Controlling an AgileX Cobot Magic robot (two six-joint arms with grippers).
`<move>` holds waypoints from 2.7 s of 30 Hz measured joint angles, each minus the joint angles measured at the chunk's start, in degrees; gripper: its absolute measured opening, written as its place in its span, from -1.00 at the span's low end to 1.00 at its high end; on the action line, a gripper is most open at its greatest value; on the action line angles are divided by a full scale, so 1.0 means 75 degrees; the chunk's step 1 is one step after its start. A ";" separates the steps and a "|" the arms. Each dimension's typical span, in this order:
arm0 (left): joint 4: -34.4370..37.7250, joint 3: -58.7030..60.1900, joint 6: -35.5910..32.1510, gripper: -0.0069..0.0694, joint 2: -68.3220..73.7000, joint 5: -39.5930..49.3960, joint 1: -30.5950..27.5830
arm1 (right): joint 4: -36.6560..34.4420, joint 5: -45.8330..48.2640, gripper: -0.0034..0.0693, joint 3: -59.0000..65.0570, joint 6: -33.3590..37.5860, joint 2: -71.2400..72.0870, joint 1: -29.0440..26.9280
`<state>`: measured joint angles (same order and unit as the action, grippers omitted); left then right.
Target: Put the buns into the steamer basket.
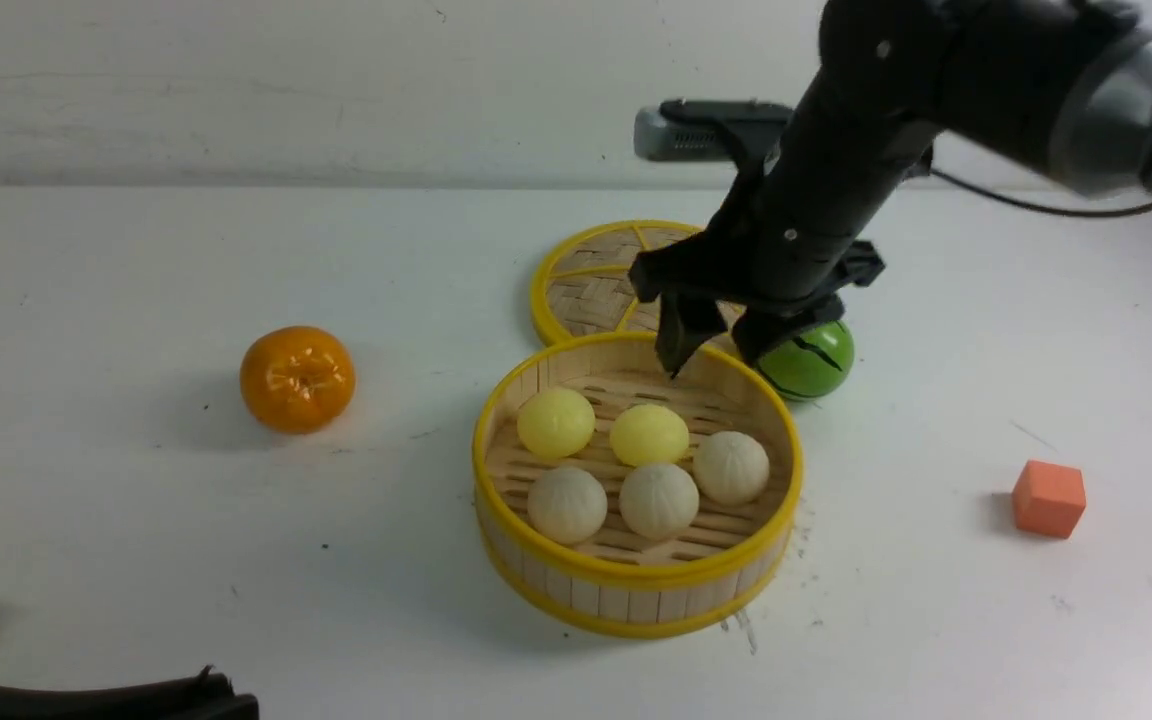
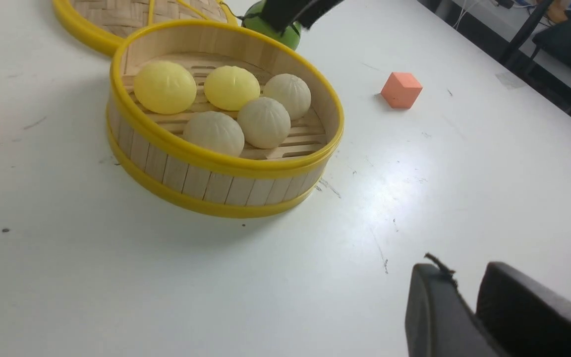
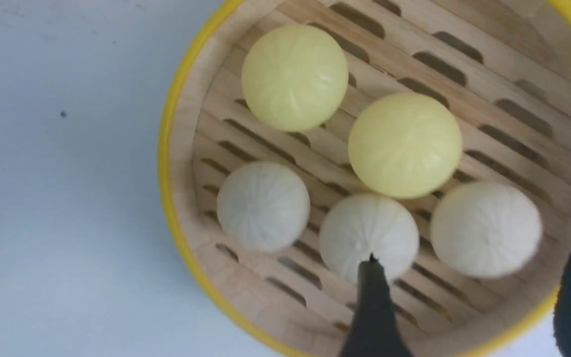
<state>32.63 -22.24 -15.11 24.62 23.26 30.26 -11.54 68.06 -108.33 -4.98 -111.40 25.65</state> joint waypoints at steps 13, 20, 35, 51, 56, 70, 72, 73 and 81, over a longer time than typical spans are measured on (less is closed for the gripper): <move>0.0000 0.0000 0.0000 -0.44 0.0000 0.0000 0.0000 | 0.0155 0.0537 -0.96 0.2332 -0.0484 0.4347 0.0000; 0.0000 0.0000 0.0000 -0.42 0.0000 0.0000 0.0000 | -0.0402 0.0590 -0.96 0.2564 -0.0484 0.5297 0.0000; 0.0000 0.0006 0.0000 -0.39 0.0000 0.0008 0.0000 | 0.1775 -0.3397 -0.96 0.8614 0.0665 1.0353 -0.1745; 0.0008 0.0006 0.0000 -0.33 0.0000 0.0119 0.0000 | 0.1172 -0.6020 -0.96 1.4559 0.0345 1.4929 -0.3616; 0.0008 0.0006 0.0000 -0.32 0.0000 0.0183 0.0000 | 0.0982 -0.6020 -0.96 1.4559 0.0345 1.4933 -0.3631; 0.0008 0.0006 0.0000 -0.28 0.0000 0.0184 0.0000 | 0.0869 -0.6020 -0.93 1.4566 0.0324 1.4933 -0.3641; 0.0008 0.0006 0.0000 -0.27 0.0000 0.0177 0.0000 | 0.0869 -0.6020 -0.93 1.4566 0.0324 1.4933 -0.3641; 0.0008 0.0006 0.0000 -0.27 0.0000 0.0177 0.0000 | 0.0869 -0.6020 -0.93 1.4566 0.0324 1.4933 -0.3641; 0.0000 0.0395 0.0000 -0.25 -0.0254 -0.0551 -0.0023 | 0.0866 -0.6020 -0.93 1.4566 0.0321 1.4933 -0.3641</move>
<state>32.63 -19.28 -15.11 22.71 19.13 30.09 -5.05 22.91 0.91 -2.58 0.60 -1.65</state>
